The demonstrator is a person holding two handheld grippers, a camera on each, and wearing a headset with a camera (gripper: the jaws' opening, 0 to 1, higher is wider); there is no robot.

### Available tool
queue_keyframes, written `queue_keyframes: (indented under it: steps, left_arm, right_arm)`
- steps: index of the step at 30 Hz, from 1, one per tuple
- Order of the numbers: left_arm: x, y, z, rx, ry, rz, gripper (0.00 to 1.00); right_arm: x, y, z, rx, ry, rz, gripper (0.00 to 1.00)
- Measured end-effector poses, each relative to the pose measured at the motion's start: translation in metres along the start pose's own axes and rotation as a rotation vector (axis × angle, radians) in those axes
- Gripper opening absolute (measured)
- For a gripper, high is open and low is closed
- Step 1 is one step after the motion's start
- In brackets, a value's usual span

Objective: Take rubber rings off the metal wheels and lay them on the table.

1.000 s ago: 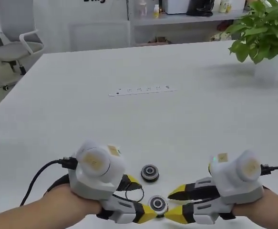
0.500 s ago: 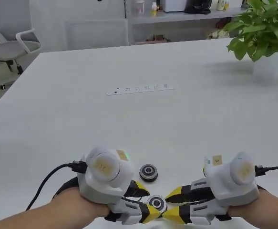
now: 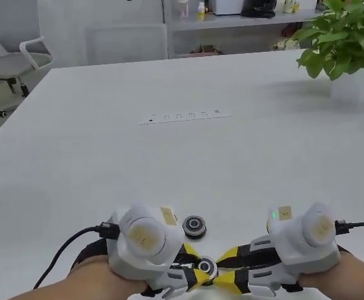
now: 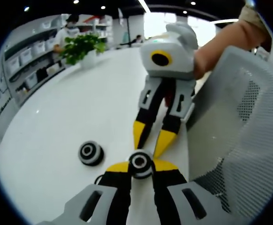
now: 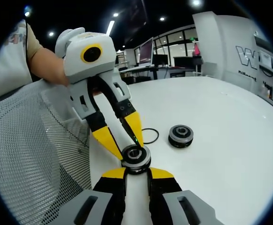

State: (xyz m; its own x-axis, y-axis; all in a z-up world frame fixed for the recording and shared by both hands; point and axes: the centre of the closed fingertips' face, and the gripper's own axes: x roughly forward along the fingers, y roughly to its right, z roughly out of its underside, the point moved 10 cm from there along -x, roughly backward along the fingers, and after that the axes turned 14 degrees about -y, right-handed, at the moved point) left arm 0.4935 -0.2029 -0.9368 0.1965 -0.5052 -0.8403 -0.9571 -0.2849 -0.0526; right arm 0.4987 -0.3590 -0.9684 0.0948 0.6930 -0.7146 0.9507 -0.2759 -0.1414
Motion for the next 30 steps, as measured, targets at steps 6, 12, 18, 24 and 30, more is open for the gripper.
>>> queue_keyframes:
  steps: [6, 12, 18, 24, 30]
  left_arm:
    - [0.001, -0.003, 0.001, -0.071, 0.009, -0.001, 0.14]
    - [0.001, -0.003, 0.003, -0.094, 0.031, 0.003, 0.14]
    - [0.001, -0.002, 0.004, -0.111, 0.041, -0.009, 0.14]
    - [0.002, -0.001, 0.004, -0.103, 0.048, -0.020, 0.13]
    - [0.002, 0.000, 0.003, -0.098, 0.042, -0.022, 0.13]
  right_arm:
    - [0.000, -0.001, 0.000, 0.024, 0.006, -0.006, 0.14]
    - [-0.001, -0.001, 0.004, 0.074, 0.011, -0.011, 0.06]
    - [0.000, -0.001, 0.005, 0.137, 0.009, -0.011, 0.01]
    - [0.000, 0.002, 0.010, 0.299, 0.054, -0.051, 0.00]
    - [-0.006, 0.004, 0.013, 0.408, 0.114, -0.078, 0.00]
